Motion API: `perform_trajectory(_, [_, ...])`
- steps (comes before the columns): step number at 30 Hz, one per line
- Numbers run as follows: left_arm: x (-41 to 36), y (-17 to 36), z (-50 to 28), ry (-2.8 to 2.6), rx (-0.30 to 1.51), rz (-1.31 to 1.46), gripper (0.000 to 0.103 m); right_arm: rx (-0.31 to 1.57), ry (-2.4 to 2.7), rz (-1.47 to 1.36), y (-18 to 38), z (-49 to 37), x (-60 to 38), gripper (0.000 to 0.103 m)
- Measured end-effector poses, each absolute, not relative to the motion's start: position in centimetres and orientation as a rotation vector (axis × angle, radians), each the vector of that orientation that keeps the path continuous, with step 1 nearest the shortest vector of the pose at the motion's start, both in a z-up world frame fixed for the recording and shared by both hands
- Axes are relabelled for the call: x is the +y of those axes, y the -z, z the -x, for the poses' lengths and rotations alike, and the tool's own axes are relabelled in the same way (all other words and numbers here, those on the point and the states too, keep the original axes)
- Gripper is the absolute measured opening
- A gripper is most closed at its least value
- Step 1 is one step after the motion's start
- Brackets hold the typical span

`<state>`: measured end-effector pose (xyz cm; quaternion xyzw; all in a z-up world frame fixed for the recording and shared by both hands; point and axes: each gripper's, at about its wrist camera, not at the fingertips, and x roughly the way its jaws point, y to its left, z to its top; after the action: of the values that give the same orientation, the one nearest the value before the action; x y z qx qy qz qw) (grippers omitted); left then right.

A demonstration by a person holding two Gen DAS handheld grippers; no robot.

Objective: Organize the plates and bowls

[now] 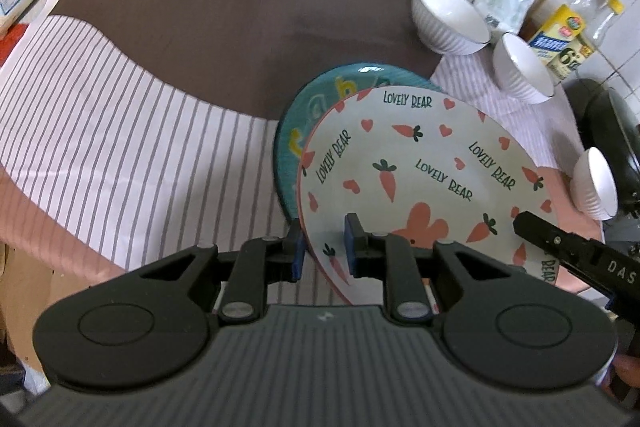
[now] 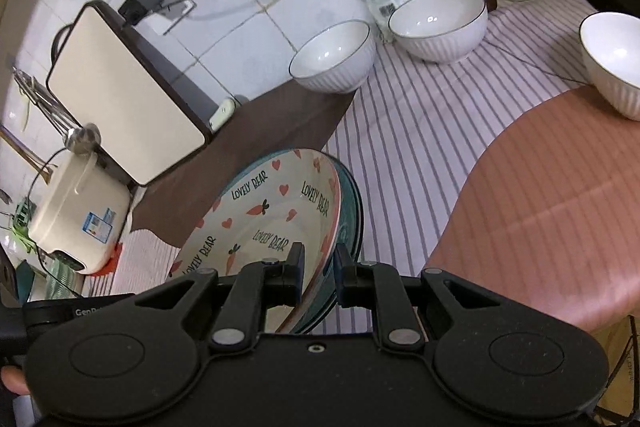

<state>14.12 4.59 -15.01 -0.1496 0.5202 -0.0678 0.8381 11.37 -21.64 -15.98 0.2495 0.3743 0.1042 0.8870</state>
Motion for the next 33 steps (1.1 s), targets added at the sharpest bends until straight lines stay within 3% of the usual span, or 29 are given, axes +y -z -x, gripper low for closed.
perform_trajectory(20, [4.0,15.2,-15.0,0.097,1.116,0.277,0.019,0.878,-0.118,-0.243,15.6,-13.2,-17.6,0.021])
perform_trajectory(26, [3.4,15.5,-15.2,0.086,1.115,0.243,0.021,0.879,-0.118,-0.137,15.9,-13.3,-16.6,0.029])
perform_trajectory(33, [3.4,15.6,-15.2,0.085,1.114,0.227,0.022,0.868,-0.119,-0.133,16.3,-13.4,-16.6,0.029])
